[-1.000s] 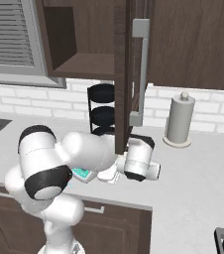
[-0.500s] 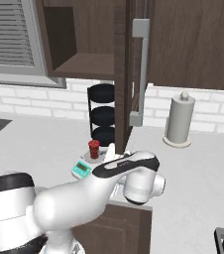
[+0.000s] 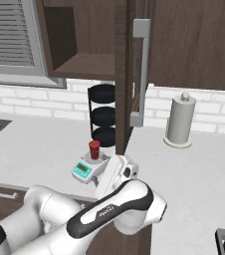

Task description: Pick the yogurt and place it on the digital scale for weighing, and close the cabinet.

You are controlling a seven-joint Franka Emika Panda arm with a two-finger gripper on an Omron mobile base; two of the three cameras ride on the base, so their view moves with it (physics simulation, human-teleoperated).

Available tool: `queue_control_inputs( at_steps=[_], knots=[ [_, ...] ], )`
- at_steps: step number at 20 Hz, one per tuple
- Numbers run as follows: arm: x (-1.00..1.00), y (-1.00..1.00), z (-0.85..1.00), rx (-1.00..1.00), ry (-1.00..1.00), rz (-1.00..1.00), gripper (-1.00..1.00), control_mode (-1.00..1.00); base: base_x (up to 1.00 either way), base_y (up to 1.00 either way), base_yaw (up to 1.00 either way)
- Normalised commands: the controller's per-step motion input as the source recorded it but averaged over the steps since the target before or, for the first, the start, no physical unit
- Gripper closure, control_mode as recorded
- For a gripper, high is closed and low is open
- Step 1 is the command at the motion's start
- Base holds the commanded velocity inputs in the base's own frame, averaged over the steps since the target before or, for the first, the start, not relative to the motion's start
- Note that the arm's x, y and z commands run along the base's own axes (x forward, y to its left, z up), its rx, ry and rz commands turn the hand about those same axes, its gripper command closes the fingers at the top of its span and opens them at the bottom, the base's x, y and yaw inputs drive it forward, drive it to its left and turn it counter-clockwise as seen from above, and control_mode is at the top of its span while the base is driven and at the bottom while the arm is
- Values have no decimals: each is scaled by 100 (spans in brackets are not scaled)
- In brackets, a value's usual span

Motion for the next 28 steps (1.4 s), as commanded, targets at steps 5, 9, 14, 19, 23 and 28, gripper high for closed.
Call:
queue_control_inputs(
  at_steps=[5, 9, 14, 19, 23, 28],
  knots=[
    [1, -67, 7, -4, -24, -22, -100, -100, 0, 0, 0],
    [0, -85, 10, -10, -23, -13, -100, -100, 0, 0, 0],
    [0, -79, 29, -4, -20, -11, -100, -100, 0, 0, 0],
    [4, -66, 29, 0, -8, -9, -100, -100, 0, 0, 0],
    [18, -52, 29, 0, 0, -21, -100, -100, 0, 0, 0],
    [17, -47, 21, -1, 0, -32, -100, -100, 0, 0, 0]
  ],
)
